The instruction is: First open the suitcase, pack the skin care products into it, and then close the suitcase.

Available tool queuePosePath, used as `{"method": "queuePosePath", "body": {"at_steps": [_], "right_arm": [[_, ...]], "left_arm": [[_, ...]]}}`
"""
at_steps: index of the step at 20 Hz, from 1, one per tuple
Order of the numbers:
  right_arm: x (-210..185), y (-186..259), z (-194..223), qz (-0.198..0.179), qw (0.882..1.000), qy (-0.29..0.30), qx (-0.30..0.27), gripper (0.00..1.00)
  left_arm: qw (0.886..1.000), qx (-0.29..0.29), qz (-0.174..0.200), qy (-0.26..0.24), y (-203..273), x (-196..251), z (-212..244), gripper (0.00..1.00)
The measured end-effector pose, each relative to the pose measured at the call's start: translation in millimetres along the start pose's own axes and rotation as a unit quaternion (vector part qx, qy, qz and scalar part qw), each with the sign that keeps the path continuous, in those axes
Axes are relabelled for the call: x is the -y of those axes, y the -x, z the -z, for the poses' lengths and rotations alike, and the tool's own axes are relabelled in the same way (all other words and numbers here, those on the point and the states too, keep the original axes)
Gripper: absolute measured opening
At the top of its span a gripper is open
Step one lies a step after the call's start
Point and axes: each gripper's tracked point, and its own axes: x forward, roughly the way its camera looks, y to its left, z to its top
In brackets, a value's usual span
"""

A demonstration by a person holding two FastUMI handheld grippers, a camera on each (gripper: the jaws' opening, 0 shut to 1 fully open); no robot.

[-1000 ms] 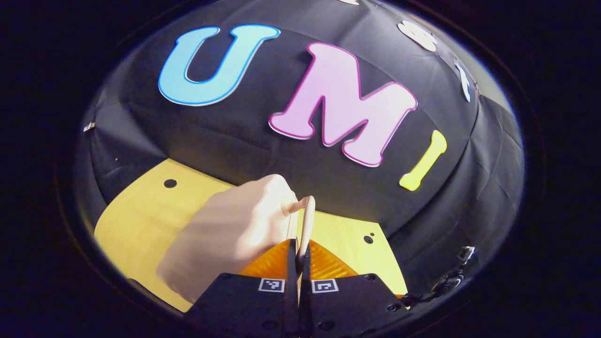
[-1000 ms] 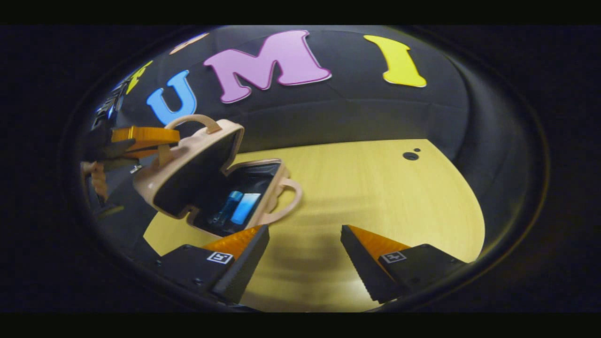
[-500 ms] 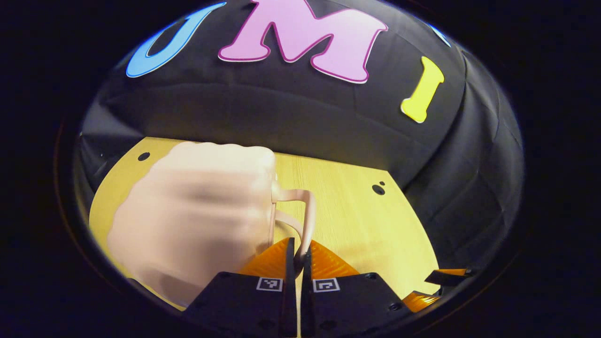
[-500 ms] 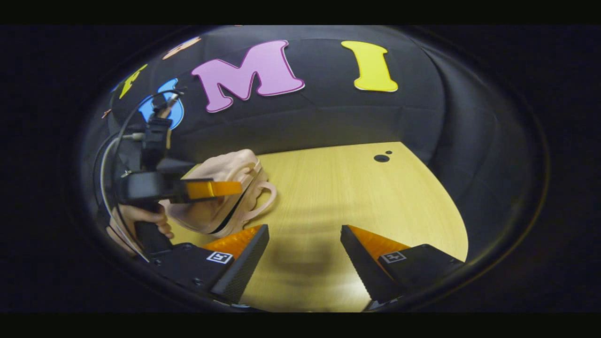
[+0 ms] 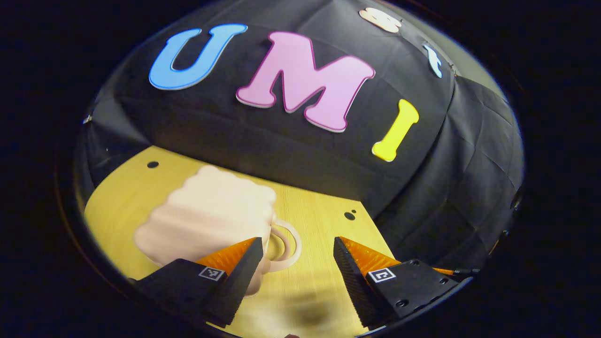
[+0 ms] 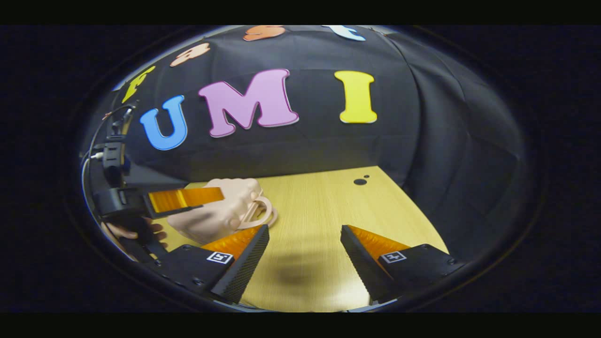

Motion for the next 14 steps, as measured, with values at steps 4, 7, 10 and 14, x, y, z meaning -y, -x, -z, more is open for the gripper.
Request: {"method": "queuePosePath", "body": {"at_steps": [4, 7, 10, 14], "right_arm": [[-37, 46, -44, -0.007, 0.997, 0.023, 0.078, 0.97], [-61, 77, -63, -0.007, 0.992, 0.017, 0.123, 0.97], [-81, 102, -73, -0.013, 0.989, 0.008, 0.150, 0.97], [-95, 119, -65, -0.018, 0.987, -0.004, 0.157, 0.97]], "left_arm": [[0.991, 0.117, -0.028, -0.057, 101, -24, -77, 0.96], [0.981, 0.158, -0.050, -0.101, 160, -35, -112, 0.96], [0.978, 0.162, -0.066, -0.115, 194, -58, -106, 0.96], [0.979, 0.144, -0.074, -0.120, 207, -71, -80, 1.00]]}}
